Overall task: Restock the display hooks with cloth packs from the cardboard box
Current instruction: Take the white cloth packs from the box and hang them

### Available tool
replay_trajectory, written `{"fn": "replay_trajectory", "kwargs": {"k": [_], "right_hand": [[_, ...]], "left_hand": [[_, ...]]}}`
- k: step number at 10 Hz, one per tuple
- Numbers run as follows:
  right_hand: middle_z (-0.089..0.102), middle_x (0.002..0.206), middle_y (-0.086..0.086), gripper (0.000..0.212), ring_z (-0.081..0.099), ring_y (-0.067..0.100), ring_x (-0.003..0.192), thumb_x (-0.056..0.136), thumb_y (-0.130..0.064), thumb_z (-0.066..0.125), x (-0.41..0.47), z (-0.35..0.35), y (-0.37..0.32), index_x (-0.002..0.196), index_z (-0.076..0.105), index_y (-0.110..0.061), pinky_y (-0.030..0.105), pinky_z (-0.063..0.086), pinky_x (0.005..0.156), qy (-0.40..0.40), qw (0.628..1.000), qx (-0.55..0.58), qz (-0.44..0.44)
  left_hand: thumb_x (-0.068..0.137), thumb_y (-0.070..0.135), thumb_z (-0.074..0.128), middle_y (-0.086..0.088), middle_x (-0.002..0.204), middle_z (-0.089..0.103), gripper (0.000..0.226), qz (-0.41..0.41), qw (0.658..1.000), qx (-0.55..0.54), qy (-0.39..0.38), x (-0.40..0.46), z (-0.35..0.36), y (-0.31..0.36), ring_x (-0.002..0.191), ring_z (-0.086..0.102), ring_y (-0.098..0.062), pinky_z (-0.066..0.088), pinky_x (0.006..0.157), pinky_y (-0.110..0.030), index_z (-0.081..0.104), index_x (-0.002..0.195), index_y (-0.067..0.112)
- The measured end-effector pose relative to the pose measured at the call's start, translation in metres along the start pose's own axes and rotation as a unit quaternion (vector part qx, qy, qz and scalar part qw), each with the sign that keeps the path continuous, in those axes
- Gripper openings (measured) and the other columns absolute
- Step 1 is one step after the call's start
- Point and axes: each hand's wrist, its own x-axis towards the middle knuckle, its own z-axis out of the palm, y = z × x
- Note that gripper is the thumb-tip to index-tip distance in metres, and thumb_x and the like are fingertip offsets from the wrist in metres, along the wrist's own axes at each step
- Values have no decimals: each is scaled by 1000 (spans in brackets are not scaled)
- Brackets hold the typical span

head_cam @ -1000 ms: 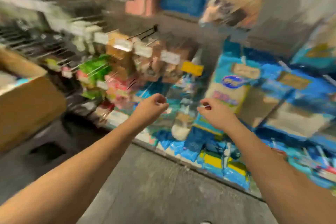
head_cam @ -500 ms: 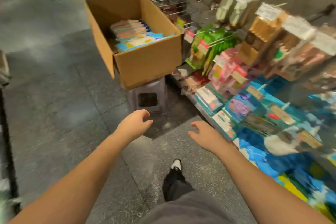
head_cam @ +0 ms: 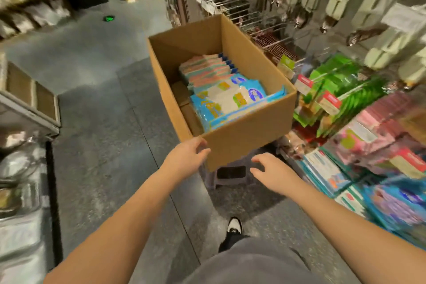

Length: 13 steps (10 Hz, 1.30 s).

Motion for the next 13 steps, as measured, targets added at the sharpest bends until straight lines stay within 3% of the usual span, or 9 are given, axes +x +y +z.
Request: {"fn": "replay_trajectory", "kwargs": {"k": [3, 4, 6, 7, 8, 9, 10, 12, 13], "right_hand": [[55, 133, 2, 38, 52, 18, 125, 97, -27, 58, 142, -58, -50, 132, 57, -13, 23, 34, 102, 55, 997, 47, 15], [55, 133, 2, 38, 57, 17, 114, 97, -27, 57, 187, -58, -61, 133, 56, -14, 24, 38, 97, 63, 994, 71, 50], [54, 133, 1, 38, 50, 17, 124, 99, -28, 54, 269, -45, -81, 135, 55, -15, 25, 35, 103, 88, 977, 110, 159], [59, 125, 8, 36, 55, 26, 122, 95, -23, 57, 301, -35, -102, 126, 62, -5, 24, 33, 103, 117, 952, 153, 240], [61, 115, 12, 40, 61, 36, 111, 87, -26, 59, 329, -16, -109, 118, 65, -3, 41, 49, 97, 169, 904, 219, 327], [48, 136, 6, 47, 47, 31, 126, 92, -26, 54, 349, -14, -110, 138, 49, -16, 43, 43, 104, 145, 868, 238, 412], [44, 139, 10, 53, 46, 33, 125, 90, -30, 57, 360, -16, -109, 140, 44, -15, 46, 43, 101, 168, 816, 253, 492], [38, 142, 21, 67, 37, 39, 132, 87, -25, 62, 369, -4, -99, 146, 33, -10, 46, 33, 109, 233, 714, 332, 571], [45, 140, 17, 73, 43, 37, 130, 81, -32, 61, 373, 4, -91, 147, 32, -17, 49, 38, 111, 248, 678, 387, 574]], "left_hand": [[100, 34, 56, -2, 118, 69, 29, 1, 1000, -22, -5, 171, -87, -13, 108, 64, -21, 46, 84, -28, 66, 121, 17], [99, 35, 56, 0, 111, 69, 27, 8, 999, -28, -39, 241, -102, -20, 105, 65, -21, 51, 89, -33, 65, 118, 19], [101, 35, 52, -2, 105, 64, 26, 56, 981, 44, -181, 389, -100, -42, 100, 62, -24, 44, 78, -30, 62, 114, 16], [100, 33, 53, -6, 107, 68, 21, 57, 963, 71, -252, 446, -89, -55, 93, 61, -22, 45, 76, -32, 61, 105, 15], [97, 31, 53, -11, 120, 66, 28, 48, 946, 105, -302, 492, -68, -68, 101, 60, -25, 45, 81, -33, 63, 110, 9], [98, 31, 53, -10, 127, 60, 36, 36, 932, 125, -339, 518, -51, -70, 113, 59, -27, 41, 77, -28, 57, 122, 5], [97, 31, 56, -1, 111, 62, 25, -2, 929, 82, -360, 531, -35, -70, 91, 57, -20, 41, 67, -27, 58, 107, 8], [79, 46, 76, -11, 119, 64, 59, -84, 937, -49, -336, 543, -8, -81, 103, 64, -26, 51, 86, -30, 55, 115, 4], [72, 59, 79, -10, 121, 68, 76, -97, 922, -104, -361, 548, -7, -83, 98, 69, -26, 57, 87, -40, 56, 123, 9]]}}
